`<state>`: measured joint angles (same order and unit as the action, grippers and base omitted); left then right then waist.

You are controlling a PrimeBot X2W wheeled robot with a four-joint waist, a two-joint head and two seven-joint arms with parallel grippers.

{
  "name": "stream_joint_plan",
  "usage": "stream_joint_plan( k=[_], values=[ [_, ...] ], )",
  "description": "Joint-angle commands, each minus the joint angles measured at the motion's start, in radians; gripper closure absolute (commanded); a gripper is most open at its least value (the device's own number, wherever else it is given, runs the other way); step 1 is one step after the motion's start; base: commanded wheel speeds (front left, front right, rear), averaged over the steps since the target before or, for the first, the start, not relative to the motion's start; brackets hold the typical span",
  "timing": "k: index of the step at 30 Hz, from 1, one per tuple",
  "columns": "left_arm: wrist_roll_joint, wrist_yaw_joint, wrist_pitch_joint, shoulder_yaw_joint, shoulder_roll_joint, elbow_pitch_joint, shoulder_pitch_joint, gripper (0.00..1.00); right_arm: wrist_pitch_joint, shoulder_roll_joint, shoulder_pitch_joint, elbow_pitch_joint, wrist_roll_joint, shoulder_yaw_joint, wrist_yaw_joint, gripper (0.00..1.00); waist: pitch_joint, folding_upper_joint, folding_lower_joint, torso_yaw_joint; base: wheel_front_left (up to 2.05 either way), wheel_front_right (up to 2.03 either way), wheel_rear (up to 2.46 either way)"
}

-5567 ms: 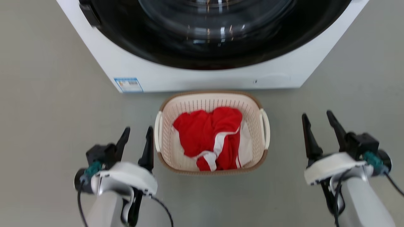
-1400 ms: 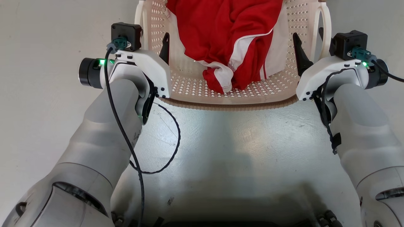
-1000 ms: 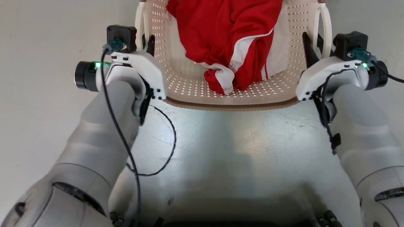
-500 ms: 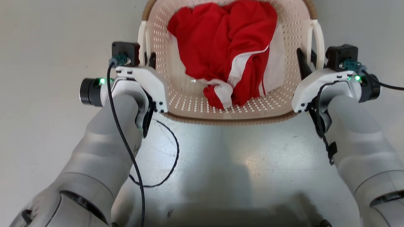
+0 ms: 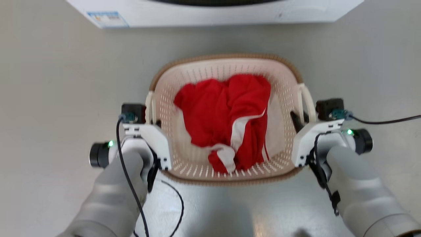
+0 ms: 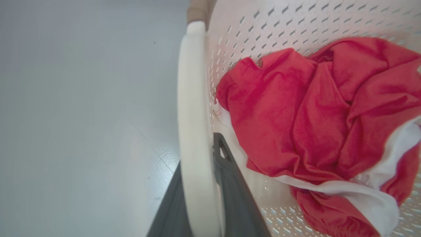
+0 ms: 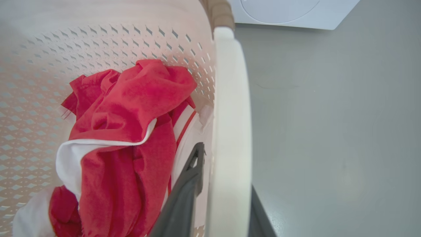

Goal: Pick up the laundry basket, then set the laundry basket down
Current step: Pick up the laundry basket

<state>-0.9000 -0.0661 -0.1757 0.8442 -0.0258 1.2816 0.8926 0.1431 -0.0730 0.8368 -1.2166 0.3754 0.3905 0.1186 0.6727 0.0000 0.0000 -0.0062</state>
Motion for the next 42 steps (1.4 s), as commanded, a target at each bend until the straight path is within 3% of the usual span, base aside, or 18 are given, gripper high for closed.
stream_joint_plan(
  k=[1, 24, 42],
  values=[
    [-0.012, -0.007, -0.002, -0.012, -0.024, -0.003, -0.032, 1.00, -0.013, 0.023, -0.064, 0.011, 0.010, 0.047, 0.012, 1.00, -0.088, 0.0000, 0.0000, -0.018, 0.00, 0.00, 0.00],
    [-0.050, -0.005, 0.106, 0.084, -0.024, -0.012, -0.326, 1.00, -0.204, 0.023, -0.314, 0.074, 0.191, 0.333, 0.012, 1.00, -0.464, 0.0000, 0.0000, -0.054, 0.00, 0.00, 0.00],
    [-0.114, -0.015, 0.145, 0.115, -0.024, -0.036, -0.443, 1.00, -0.277, 0.023, -0.379, 0.100, 0.294, 0.436, 0.012, 1.00, -0.606, 0.0000, 0.0000, -0.067, 0.00, 0.00, 0.00]
  ],
)
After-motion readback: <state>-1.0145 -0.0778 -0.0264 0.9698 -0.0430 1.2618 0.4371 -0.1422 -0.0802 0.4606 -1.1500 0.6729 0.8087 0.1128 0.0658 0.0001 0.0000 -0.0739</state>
